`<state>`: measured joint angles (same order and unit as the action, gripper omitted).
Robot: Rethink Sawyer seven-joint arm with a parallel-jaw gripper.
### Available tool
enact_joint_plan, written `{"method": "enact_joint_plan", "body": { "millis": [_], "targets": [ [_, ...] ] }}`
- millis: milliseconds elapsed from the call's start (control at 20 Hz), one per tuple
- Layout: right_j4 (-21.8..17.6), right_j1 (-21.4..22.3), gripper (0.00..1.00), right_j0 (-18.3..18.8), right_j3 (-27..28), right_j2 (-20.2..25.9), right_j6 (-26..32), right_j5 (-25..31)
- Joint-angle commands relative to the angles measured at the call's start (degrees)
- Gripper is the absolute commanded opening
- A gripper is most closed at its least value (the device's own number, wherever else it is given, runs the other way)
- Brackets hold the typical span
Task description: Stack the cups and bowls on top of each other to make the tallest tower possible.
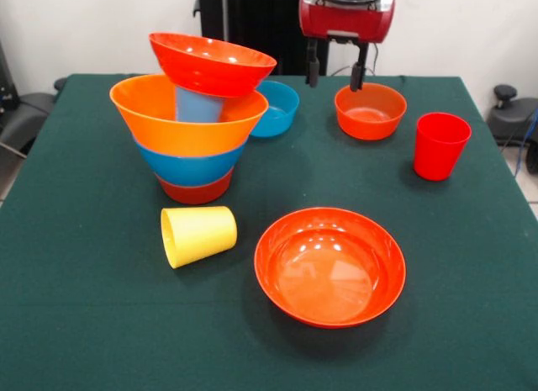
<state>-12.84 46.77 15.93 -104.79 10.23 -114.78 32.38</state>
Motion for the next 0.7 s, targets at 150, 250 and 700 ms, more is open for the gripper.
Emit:
{"method": "enact_joint_plan", "body": {
  "millis": [150,250,700],
  "targets": [
    [3.08,-4.72,1.0,-3.84,-3.84,-2.83,-12.86,-4.51],
    [4.31,-4.06,1.0,-4.85,-4.45,-3.29,-13.36,-4.3],
    [8.35,-0.89,1.0,-8.0,-7.04,-5.08,-14.23,-2.64]
  ]
}}
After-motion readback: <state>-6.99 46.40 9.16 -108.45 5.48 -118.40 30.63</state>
